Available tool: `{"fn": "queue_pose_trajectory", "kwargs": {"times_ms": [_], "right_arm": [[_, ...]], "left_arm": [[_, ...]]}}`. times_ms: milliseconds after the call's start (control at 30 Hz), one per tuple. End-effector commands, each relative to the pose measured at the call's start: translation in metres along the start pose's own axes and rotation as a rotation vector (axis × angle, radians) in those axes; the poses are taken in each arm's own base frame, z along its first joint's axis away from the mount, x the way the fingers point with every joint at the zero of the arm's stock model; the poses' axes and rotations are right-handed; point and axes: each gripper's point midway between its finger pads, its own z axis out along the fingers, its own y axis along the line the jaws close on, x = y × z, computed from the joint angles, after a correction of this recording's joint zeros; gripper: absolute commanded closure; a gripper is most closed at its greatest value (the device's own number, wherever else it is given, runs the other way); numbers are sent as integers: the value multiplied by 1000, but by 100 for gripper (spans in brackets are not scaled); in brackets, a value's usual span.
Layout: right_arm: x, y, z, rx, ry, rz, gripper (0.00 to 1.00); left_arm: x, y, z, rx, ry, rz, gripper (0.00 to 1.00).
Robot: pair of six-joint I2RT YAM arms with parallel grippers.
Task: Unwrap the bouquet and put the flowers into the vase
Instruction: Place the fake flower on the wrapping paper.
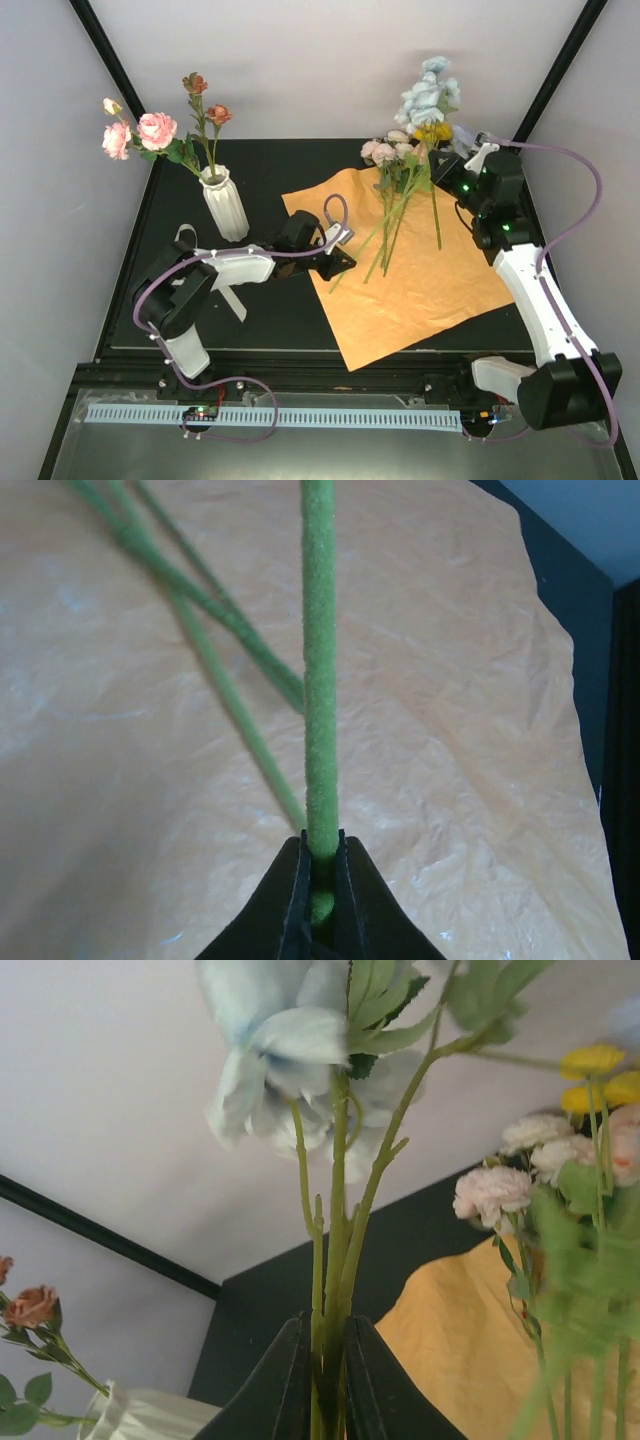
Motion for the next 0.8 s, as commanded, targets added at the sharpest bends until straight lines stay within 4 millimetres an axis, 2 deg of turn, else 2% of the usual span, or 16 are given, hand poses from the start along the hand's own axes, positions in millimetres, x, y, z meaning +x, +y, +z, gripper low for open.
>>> {"fn": "queue_pose_trajectory", "kwargs": {"times_ms": [0,100,167,267,500,767], "right_arm": [[-5,16,10,-76,29,0,87],[1,14,17,-67,72,1,87],[-3,11,15,-44,52,-18,87],[-21,13,8,-14,-26,-63,87],[-77,44,-10,-33,-214,-145,89],[-104,64,-26,-97,-286,-104,90]], "left_arm": [[-21,-20,-1,-40,-47,242,98],[-24,-23,-2,-48,-57,263,98],[-25,-22,-2,-66,-57,271,98],[-22,-15,0,-97,-45,262,98],[-9,2,2,-166,-17,233,98],[4,20,4,-246,11,220,98]]}}
